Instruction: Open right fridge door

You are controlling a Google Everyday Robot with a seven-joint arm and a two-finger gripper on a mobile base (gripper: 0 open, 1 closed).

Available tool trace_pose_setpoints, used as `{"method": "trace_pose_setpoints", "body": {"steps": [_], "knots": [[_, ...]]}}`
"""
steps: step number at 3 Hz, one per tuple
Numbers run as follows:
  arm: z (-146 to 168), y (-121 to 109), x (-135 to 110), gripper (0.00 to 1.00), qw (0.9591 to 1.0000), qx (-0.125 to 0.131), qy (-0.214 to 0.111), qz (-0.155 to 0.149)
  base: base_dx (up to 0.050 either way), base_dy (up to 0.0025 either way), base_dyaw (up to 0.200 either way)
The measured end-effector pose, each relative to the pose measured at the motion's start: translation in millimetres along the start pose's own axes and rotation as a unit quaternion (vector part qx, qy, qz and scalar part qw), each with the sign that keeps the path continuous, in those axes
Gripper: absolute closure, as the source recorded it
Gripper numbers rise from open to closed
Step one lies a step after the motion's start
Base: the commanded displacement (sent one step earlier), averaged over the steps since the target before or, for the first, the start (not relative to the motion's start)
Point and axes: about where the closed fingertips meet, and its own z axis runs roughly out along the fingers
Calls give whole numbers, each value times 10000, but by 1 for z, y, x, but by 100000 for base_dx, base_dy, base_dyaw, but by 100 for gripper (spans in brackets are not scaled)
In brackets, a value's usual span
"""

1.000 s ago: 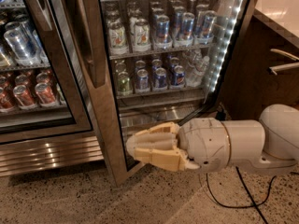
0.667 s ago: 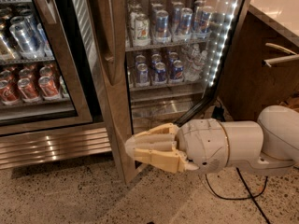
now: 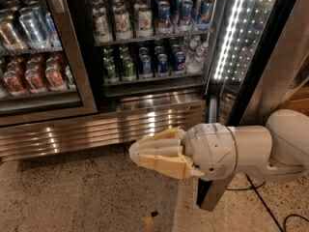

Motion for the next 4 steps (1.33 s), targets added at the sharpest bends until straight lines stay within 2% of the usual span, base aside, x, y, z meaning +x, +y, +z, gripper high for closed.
{"method": "trace_pose_setpoints", "body": {"steps": [1, 2, 4], "knots": [[0, 0, 0, 100, 10000, 0, 0, 0, -4646, -10, 72], [0, 0, 0, 100, 10000, 0, 0, 0, 0, 0, 0], [0, 0, 0, 60, 10000, -1, 0, 0, 0, 0, 0]]}}
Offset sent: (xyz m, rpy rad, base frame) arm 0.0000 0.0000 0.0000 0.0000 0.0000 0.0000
